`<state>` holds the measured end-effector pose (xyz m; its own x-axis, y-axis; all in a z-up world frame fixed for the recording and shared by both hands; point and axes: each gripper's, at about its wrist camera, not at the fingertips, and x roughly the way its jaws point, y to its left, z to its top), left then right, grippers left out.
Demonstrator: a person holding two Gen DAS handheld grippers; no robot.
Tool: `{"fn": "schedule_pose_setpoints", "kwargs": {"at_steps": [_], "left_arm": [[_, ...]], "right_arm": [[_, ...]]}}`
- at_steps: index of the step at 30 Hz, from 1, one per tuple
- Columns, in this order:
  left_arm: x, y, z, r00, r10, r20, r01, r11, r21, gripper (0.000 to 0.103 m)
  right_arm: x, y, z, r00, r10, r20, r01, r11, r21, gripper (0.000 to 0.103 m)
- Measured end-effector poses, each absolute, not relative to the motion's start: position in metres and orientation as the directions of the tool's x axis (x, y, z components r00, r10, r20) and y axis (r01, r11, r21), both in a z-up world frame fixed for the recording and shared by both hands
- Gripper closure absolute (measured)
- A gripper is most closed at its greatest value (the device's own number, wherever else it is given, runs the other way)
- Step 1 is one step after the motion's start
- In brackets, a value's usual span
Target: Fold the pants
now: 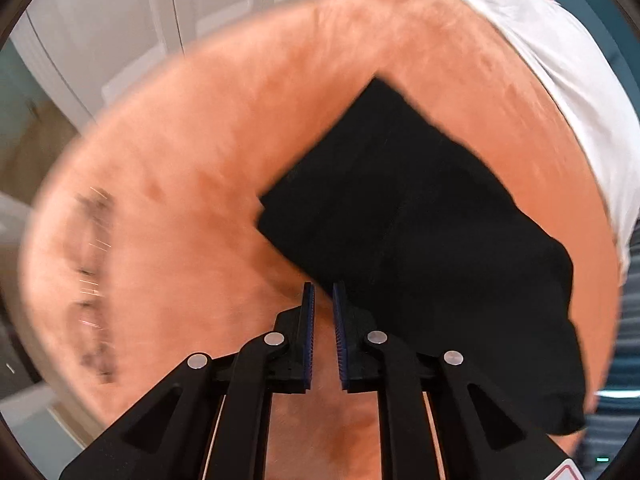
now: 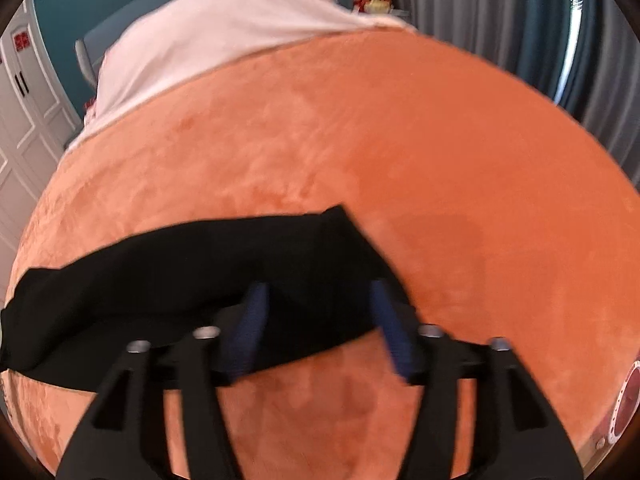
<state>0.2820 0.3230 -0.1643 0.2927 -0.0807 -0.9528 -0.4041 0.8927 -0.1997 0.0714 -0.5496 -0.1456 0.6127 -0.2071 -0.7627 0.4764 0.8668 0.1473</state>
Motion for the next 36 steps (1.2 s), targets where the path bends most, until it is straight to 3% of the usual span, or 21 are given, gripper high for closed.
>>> {"fn": "schedule_pose_setpoints", "kwargs": {"at_steps": [3, 5, 9, 13, 14, 15, 16, 19, 21, 22, 24, 26, 30, 34, 36], "left_arm": [[0.265, 0.299, -0.13, 0.358, -0.022, -0.933, -0.362, 0.918, -0.161, 0.09], [0.256, 0.28, -0.12, 0.382, -0.043, -0.923, -0.324, 0.929, -0.177, 0.083], [0.238, 0.227, -0.117, 0.368, -0.148, -0.918, -0.239, 0.939, -0.247, 0.083], [0.232, 0.18, -0.121, 0.337, -0.214, -0.917, -0.181, 0.941, -0.286, 0.082], [0.233, 0.172, -0.12, 0.334, -0.205, -0.92, -0.169, 0.947, -0.272, 0.082], [0.235, 0.163, -0.12, 0.324, -0.198, -0.925, -0.146, 0.956, -0.256, 0.082], [0.236, 0.16, -0.119, 0.318, -0.188, -0.929, -0.137, 0.961, -0.242, 0.082], [0.234, 0.155, -0.119, 0.307, -0.189, -0.933, -0.111, 0.966, -0.232, 0.077], [0.228, 0.151, -0.126, 0.291, -0.184, -0.939, -0.103, 0.97, -0.222, 0.071], [0.224, 0.15, -0.131, 0.278, -0.183, -0.943, -0.101, 0.971, -0.218, 0.071], [0.219, 0.149, -0.143, 0.24, -0.2, -0.95, -0.117, 0.965, -0.233, 0.071], [0.217, 0.151, -0.155, 0.211, -0.234, -0.949, -0.145, 0.953, -0.267, 0.071], [0.218, 0.151, -0.163, 0.201, -0.215, -0.956, -0.151, 0.957, -0.247, 0.071], [0.223, 0.145, -0.162, 0.199, -0.228, -0.953, -0.152, 0.954, -0.26, 0.071], [0.223, 0.14, -0.156, 0.218, -0.227, -0.949, -0.135, 0.956, -0.26, 0.071]], "right_arm": [[0.047, -0.549, -0.137, 0.658, -0.16, -0.736, 0.484, 0.838, 0.251, 0.034], [0.04, -0.547, -0.141, 0.694, -0.081, -0.715, 0.473, 0.801, 0.368, 0.034], [0.061, -0.548, -0.162, 0.737, 0.039, -0.675, 0.456, 0.709, 0.538, 0.034], [0.107, -0.561, -0.184, 0.688, 0.036, -0.724, 0.523, 0.668, 0.53, 0.034], [0.126, -0.563, -0.186, 0.67, 0.047, -0.741, 0.506, 0.702, 0.502, 0.058], [0.135, -0.564, -0.183, 0.653, 0.065, -0.754, 0.49, 0.724, 0.486, 0.093], [0.143, -0.563, -0.167, 0.676, 0.082, -0.733, 0.438, 0.754, 0.489, 0.094], [0.131, -0.545, -0.082, 0.828, 0.067, -0.556, 0.193, 0.898, 0.395, 0.095], [0.115, -0.536, -0.064, 0.83, 0.034, -0.556, 0.112, 0.968, 0.226, 0.094], [0.111, -0.543, -0.076, 0.788, -0.006, -0.616, 0.136, 0.977, 0.164, 0.092], [0.101, -0.573, -0.124, 0.647, -0.071, -0.76, 0.262, 0.955, 0.135, 0.074], [0.071, -0.598, -0.177, 0.462, -0.181, -0.868, 0.458, 0.887, 0.059, 0.074], [0.008, -0.585, -0.19, 0.57, -0.111, -0.814, 0.54, 0.798, 0.27, 0.07], [0.013, -0.561, -0.199, 0.637, 0.03, -0.77, 0.499, 0.746, 0.441, 0.067], [0.034, -0.559, -0.199, 0.661, 0.062, -0.748, 0.489, 0.721, 0.492, 0.047]]}}
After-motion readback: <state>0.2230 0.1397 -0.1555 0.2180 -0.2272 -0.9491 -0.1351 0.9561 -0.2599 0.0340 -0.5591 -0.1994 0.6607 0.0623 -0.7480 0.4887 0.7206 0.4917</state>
